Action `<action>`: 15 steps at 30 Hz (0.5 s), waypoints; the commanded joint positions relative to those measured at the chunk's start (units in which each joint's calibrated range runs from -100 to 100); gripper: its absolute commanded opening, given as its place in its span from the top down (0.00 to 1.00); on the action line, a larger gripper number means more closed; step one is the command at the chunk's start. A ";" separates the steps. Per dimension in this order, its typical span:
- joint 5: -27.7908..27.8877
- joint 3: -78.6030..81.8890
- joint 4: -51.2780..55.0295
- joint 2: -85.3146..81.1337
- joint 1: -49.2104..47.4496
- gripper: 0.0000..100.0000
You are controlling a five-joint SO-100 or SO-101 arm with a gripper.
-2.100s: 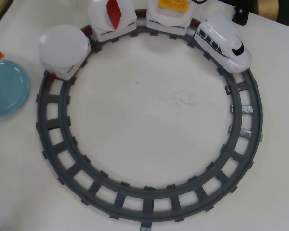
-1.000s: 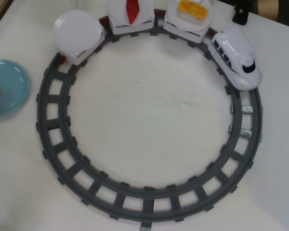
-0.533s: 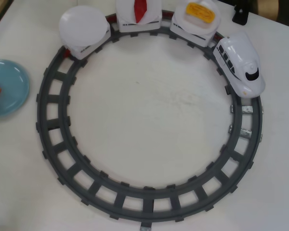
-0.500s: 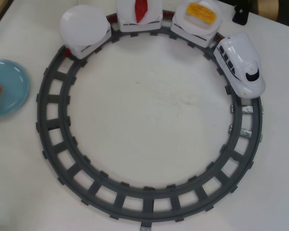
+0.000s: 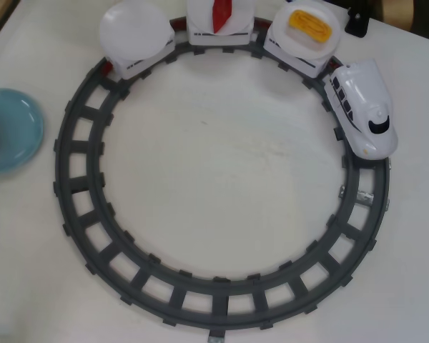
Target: Pick up the sushi from the Shinkansen and put it on the blue dish
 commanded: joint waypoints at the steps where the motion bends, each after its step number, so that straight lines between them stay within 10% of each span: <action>1: 0.16 -2.98 5.19 -7.46 0.49 0.82; 5: -0.31 1.26 12.66 -20.56 -1.71 0.98; 15: -12.70 44.00 -2.45 -58.31 -1.00 0.97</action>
